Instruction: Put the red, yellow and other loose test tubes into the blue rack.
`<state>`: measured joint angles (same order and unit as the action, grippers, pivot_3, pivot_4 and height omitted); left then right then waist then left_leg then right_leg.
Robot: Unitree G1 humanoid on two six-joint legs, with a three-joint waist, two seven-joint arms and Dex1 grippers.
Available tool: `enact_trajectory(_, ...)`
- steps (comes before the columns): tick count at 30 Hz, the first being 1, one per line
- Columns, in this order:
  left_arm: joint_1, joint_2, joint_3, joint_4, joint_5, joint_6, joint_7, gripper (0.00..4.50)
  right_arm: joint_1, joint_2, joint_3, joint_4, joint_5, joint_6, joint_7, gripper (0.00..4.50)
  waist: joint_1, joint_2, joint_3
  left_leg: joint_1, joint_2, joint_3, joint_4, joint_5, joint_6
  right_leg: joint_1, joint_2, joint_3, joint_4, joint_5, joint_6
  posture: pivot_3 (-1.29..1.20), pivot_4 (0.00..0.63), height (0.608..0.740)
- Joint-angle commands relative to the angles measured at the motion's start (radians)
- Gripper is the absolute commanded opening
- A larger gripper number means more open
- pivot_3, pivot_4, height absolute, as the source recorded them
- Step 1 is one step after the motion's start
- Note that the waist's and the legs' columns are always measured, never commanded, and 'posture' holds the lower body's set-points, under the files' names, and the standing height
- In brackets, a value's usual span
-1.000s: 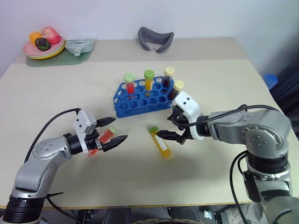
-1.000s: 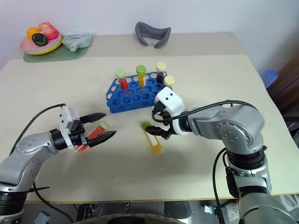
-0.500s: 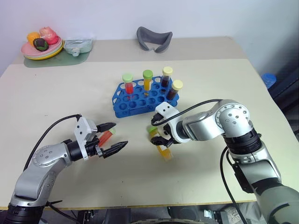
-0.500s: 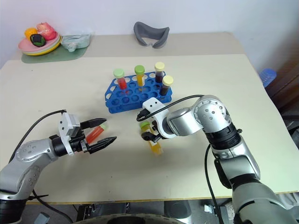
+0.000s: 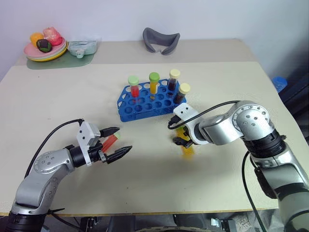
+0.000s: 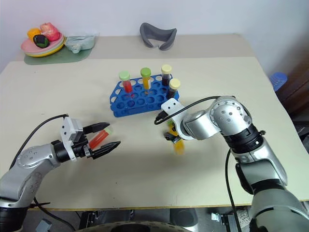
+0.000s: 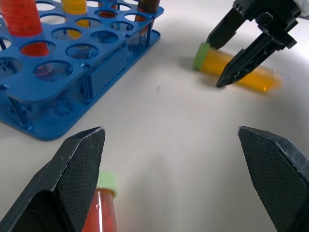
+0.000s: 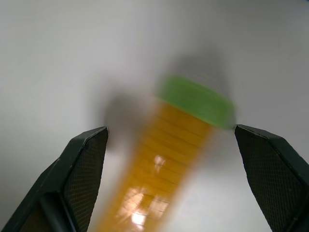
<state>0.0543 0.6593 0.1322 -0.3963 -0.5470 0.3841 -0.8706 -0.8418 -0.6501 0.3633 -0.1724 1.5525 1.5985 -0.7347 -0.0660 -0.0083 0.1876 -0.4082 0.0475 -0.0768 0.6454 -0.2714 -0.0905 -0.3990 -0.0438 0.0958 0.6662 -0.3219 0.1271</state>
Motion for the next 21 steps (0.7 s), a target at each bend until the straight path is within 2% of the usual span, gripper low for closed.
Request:
enact_trajectory(1,-0.014,-0.006,0.002,-0.017,0.0,-0.02,-0.003,4.5,0.016,-0.048,0.03,-0.027,-0.063,0.016,0.052,4.22,0.001,0.0,0.0,0.0,0.0,0.0,0.0,0.0,0.0,0.0,0.0,0.0,0.0,0.0,0.0,0.0,0.15,0.74)
enact_trajectory(8,-0.02,-0.018,-0.005,-0.015,0.008,-0.026,-0.005,4.5,-0.005,-0.087,0.08,-0.137,-0.212,0.016,0.241,4.22,0.003,0.0,0.0,0.0,0.0,0.0,0.0,0.0,0.0,0.0,0.0,0.0,0.0,0.0,0.0,0.0,0.15,0.74)
enact_trajectory(13,-0.021,-0.023,-0.006,-0.014,0.013,-0.028,-0.005,4.5,-0.043,-0.166,0.177,-0.322,-0.41,-0.041,0.517,4.22,0.007,0.0,0.0,0.0,0.0,0.0,0.0,0.0,0.0,-0.001,0.0,0.0,-0.001,0.0,0.0,0.0,0.15,0.74)
enact_trajectory(17,-0.021,-0.026,-0.006,-0.011,0.017,-0.03,-0.008,4.5,-0.002,-0.175,0.13,-0.286,-0.499,-0.024,0.613,4.22,0.008,0.0,0.0,-0.001,0.0,0.0,0.0,0.0,0.0,-0.001,0.0,0.0,-0.001,0.0,0.0,0.0,0.15,0.74)
enact_trajectory(21,-0.024,-0.027,-0.007,-0.007,0.019,-0.031,-0.011,4.5,0.059,-0.138,0.023,-0.196,-0.465,0.016,0.611,4.22,0.012,0.0,0.0,-0.001,0.0,0.0,0.0,0.0,0.0,0.0,0.0,0.0,-0.001,0.0,0.0,0.0,0.15,0.74)
